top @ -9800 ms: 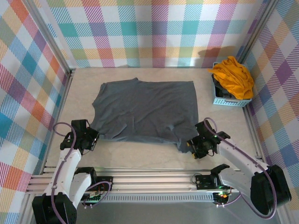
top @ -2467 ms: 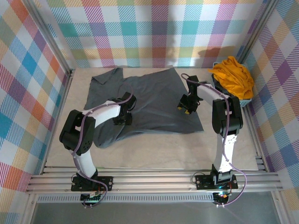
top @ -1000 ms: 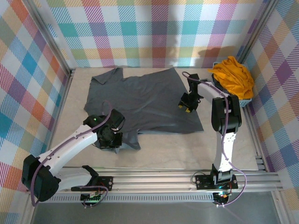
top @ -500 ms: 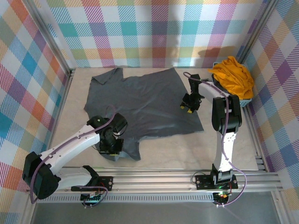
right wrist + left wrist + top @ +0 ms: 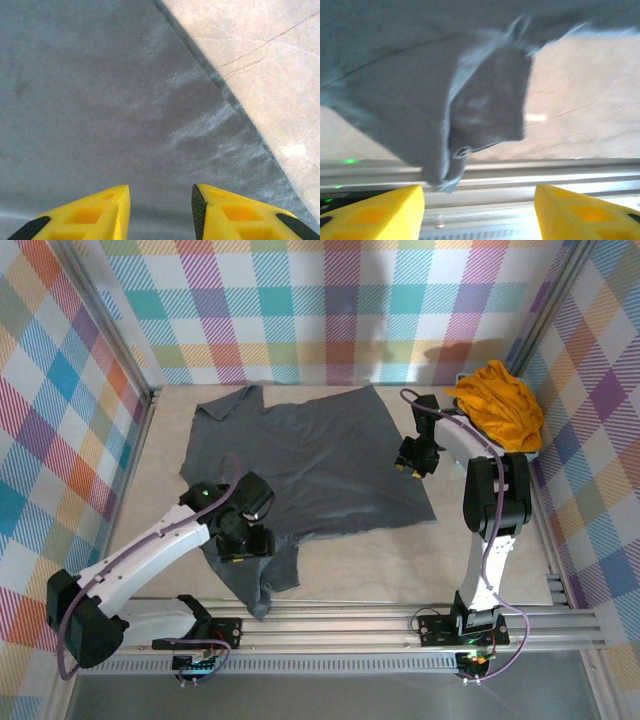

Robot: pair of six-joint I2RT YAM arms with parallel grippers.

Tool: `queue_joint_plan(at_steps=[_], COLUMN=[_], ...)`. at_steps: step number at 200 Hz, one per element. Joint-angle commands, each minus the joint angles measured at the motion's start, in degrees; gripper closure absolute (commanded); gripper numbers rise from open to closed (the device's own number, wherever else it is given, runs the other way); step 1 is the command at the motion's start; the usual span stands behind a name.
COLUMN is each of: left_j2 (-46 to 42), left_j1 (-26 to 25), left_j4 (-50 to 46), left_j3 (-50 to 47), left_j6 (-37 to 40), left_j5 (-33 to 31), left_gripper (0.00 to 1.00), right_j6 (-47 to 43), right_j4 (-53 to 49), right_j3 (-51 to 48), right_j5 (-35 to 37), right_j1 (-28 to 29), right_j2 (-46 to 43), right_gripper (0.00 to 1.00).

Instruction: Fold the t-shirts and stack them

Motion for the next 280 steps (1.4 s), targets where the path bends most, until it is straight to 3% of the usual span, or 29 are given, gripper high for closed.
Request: queue_joint_plan(at_steps=[1,16,35,72,104,120,181,208,241,280], left_j2=[2.2,5.4,12.7,29.5,38.5,42.0,54.2,55.6,49.6,38.7], left_j1=[9.6,18.1,25.9,34.3,35.8,35.5,30.0,28.6,29.6,37.9], left_j4=[4.5,11.1,17.3,23.2,23.2,25.1,20.5,19.4,20.5,30.5], left_j3=[0.4,-1.9,-2.8,-0.8,4.2,6.4,23.4,26.2,16.3,-4.1], left_j6=[-2.4,-4.1,-5.2,-3.5,-0.8,0.9,6.1,5.9,3.7,1.4], left_j5=[0.5,3.3,3.0,2.9,0.0,2.5,3.4,3.5,1.5,2.2], left_gripper=[0.5,0.57,0.58,0.6,0.59,0.58,0.57,0.55,0.55,0.55], right_j6=[-0.8,-1.0,-1.0,-0.2,2.1,3.2,5.6,7.9,5.8,2.7], right_j4=[1.0,1.8,0.8,-5.1,-8.4,-7.3,-3.9,-1.5,0.1,-2.1], right_j3=[-1.0,0.4,2.6,6.7,6.2,3.5,-7.4,-12.8,-12.5,-7.7], right_j5=[-2.3,-5.6,-8.1,-7.2,-6.4,-6.3,-5.8,-4.4,-6.1,-4.5], right_j1=[1.0,1.8,2.3,2.0,-0.8,-2.9,-8.7,-10.4,-9.2,-2.8], right_j2=[-0.1,2.3,5.9,11.0,12.5,11.1,4.0,0.0,-0.8,-1.4], right_gripper=[0.61,0.61,0.61,0.63,0.64,0.64,0.66,0.67,0.66,0.6])
